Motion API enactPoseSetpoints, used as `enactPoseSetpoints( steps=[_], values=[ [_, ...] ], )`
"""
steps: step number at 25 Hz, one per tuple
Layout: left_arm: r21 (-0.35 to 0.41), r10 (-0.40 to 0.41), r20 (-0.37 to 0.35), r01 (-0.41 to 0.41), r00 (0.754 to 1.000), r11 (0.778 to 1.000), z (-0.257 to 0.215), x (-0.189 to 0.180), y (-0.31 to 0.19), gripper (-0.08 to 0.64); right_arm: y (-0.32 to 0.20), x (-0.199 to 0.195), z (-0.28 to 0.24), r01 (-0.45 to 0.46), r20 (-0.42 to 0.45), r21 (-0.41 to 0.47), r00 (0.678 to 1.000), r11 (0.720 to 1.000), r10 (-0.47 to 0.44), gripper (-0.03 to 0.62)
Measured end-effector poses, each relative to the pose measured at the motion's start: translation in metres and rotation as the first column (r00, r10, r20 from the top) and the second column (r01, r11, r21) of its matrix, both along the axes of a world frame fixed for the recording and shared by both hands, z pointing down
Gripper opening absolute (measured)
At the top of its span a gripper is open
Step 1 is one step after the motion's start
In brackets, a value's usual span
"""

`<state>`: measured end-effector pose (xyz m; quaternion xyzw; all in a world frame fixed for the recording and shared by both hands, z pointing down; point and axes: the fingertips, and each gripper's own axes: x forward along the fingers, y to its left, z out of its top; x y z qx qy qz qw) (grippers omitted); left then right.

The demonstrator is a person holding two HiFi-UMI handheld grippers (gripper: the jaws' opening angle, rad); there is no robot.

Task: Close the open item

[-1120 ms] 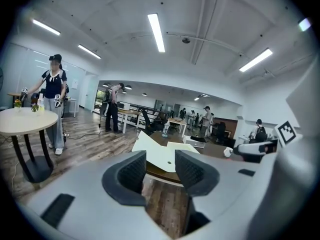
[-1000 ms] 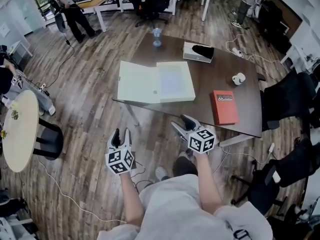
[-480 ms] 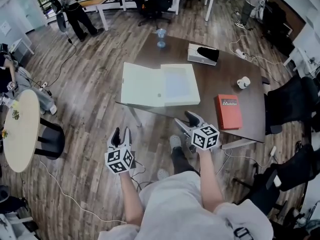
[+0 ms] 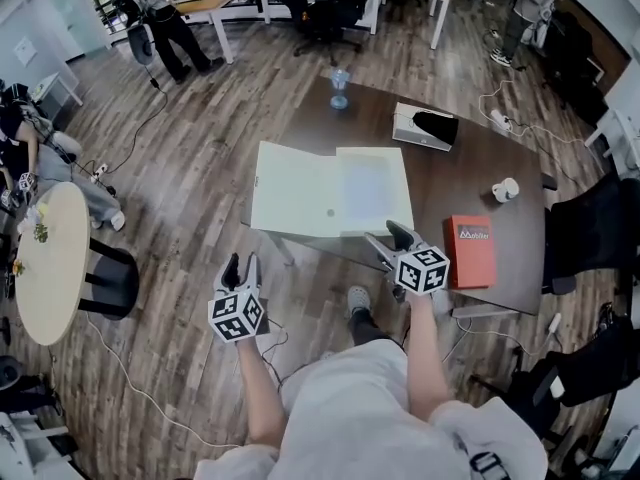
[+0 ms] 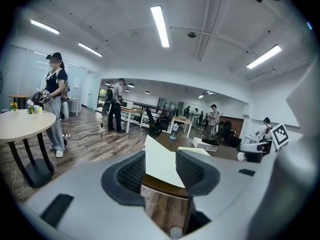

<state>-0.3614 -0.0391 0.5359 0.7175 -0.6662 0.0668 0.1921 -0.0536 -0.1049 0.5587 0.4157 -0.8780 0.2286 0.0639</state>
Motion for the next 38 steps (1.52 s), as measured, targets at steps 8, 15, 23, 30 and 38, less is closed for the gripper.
enactPoseSetpoints(
  steps=[8, 15, 23, 30, 38],
  values=[
    [-0.039, -0.054, -0.003, 0.054, 0.999, 0.998, 0.017, 0.004, -0.066, 0.161, -0.075, 0.052, 0.010, -0.032, -0.106, -0.004, 0.994, 0.999, 0.032, 0.304],
    [-0.112, -0.136, -0.024, 0.133, 0.990, 0.985, 0.054, 0.007, -0.106, 0.174, -0.129, 0.097, 0.052, -0.085, -0.168, -0.072, 0.983, 0.994, 0.072, 0.304],
    [-0.203, -0.259, -0.017, 0.251, 0.966, 0.947, 0.102, 0.000, -0.123, 0.181, -0.171, 0.129, 0.117, -0.106, -0.209, -0.200, 0.976, 0.974, 0.064, 0.304],
    [-0.288, -0.392, -0.144, 0.341, 0.909, 0.895, 0.159, 0.000, -0.122, 0.236, -0.186, 0.147, 0.168, -0.106, -0.305, -0.293, 0.952, 0.950, 0.012, 0.324],
    [-0.336, -0.478, -0.323, 0.373, 0.817, 0.865, 0.209, -0.001, -0.129, 0.259, -0.180, 0.141, 0.209, -0.085, -0.291, -0.381, 0.956, 0.921, -0.032, 0.333]
  ],
)
